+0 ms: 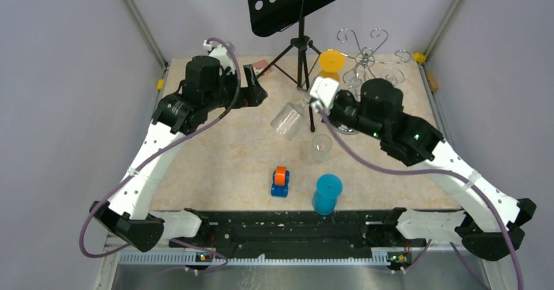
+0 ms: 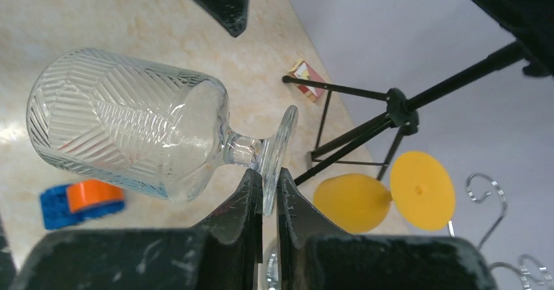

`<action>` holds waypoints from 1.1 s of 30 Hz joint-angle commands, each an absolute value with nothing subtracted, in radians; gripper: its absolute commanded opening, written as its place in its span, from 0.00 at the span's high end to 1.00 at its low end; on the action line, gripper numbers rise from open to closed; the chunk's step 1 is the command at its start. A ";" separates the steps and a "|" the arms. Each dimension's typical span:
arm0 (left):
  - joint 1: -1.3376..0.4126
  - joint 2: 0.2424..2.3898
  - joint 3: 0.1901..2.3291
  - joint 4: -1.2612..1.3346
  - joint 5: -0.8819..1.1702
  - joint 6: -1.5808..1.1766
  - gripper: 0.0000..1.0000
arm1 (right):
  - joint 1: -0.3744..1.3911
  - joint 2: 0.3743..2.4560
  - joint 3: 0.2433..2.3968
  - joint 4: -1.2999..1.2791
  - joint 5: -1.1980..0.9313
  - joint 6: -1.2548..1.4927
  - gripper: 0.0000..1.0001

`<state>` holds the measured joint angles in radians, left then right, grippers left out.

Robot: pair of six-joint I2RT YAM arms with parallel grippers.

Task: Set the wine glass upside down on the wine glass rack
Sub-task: Turn the wine glass upside down at the wine rack.

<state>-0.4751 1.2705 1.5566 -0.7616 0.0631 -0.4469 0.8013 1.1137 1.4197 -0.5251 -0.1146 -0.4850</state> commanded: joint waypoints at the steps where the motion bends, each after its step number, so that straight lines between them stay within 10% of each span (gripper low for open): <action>1: -0.430 1.274 1.548 -0.754 0.114 -0.512 0.02 | 0.993 1.105 1.384 -0.405 0.265 -0.787 1.00; 33: -0.399 1.421 1.430 -0.489 0.832 -0.874 0.26 | 1.312 0.998 0.839 0.198 0.647 -1.500 1.00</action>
